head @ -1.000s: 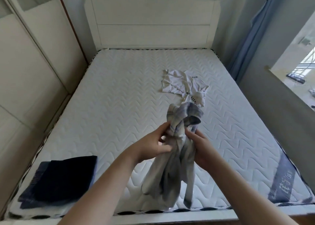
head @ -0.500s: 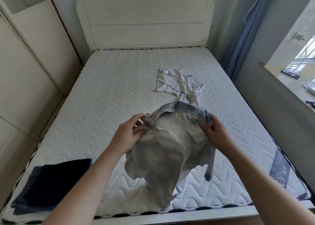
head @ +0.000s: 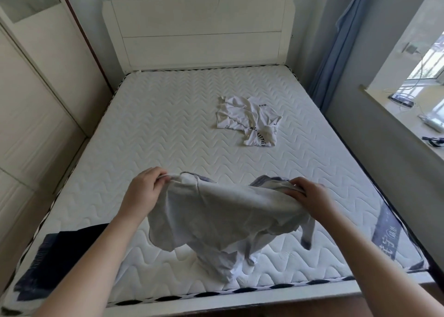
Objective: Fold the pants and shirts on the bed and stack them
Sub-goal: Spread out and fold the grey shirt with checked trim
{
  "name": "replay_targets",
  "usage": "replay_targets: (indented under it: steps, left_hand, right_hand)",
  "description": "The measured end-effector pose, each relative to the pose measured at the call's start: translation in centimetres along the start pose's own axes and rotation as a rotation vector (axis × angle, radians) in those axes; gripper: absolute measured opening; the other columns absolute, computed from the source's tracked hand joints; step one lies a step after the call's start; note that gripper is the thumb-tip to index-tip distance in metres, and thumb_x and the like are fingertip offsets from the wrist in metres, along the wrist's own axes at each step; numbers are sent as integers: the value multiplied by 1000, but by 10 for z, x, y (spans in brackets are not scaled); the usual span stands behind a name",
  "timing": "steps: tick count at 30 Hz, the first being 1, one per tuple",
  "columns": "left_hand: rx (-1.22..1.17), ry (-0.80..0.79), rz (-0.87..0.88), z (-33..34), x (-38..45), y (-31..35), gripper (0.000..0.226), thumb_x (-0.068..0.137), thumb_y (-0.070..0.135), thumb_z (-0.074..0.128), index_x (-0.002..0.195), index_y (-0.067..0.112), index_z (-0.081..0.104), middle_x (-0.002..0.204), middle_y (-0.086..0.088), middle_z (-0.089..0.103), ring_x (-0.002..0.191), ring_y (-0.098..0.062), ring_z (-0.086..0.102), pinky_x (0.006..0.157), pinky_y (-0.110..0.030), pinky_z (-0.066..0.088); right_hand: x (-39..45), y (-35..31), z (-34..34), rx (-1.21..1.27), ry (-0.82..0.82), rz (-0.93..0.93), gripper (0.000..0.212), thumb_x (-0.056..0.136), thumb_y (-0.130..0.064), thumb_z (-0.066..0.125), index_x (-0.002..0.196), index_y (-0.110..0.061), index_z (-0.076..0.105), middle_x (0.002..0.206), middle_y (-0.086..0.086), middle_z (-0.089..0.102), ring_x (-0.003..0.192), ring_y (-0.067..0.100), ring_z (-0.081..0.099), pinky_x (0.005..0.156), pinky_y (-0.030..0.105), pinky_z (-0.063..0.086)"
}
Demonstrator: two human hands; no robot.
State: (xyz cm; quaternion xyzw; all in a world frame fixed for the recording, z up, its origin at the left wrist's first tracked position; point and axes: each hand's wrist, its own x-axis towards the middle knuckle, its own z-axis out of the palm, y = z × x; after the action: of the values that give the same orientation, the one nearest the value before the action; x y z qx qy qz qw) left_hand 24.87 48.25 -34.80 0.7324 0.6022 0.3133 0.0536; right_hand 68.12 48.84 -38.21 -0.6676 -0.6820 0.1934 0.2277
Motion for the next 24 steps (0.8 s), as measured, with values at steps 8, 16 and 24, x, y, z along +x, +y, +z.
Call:
replay_targets:
  steps: [8, 16, 24]
  left_hand:
    - [3, 53, -65, -1, -10, -8, 6, 90, 7, 66, 96, 6, 66, 89, -8, 70, 80, -27, 65, 70, -29, 43]
    - [-66, -53, -154, -4, -18, -14, 17, 83, 16, 75, 90, 27, 65, 84, 14, 66, 82, -13, 63, 70, -23, 43]
    - [5, -247, -28, 0, -25, 0, 36, 74, 12, 82, 105, 22, 69, 92, 7, 64, 90, -18, 59, 78, -28, 46]
  right_hand:
    - [-13, 9, -10, -84, 42, 54, 25, 94, -31, 63, 87, -8, 62, 80, 2, 57, 78, 25, 53, 65, 29, 27]
    - [-23, 24, -31, 230, -54, 79, 20, 88, -21, 72, 82, -15, 54, 70, -6, 57, 64, 14, 49, 64, 35, 42]
    - [-34, 14, -39, 340, -340, 134, 40, 78, -20, 82, 110, -31, 61, 88, -4, 71, 76, 13, 65, 71, 25, 54]
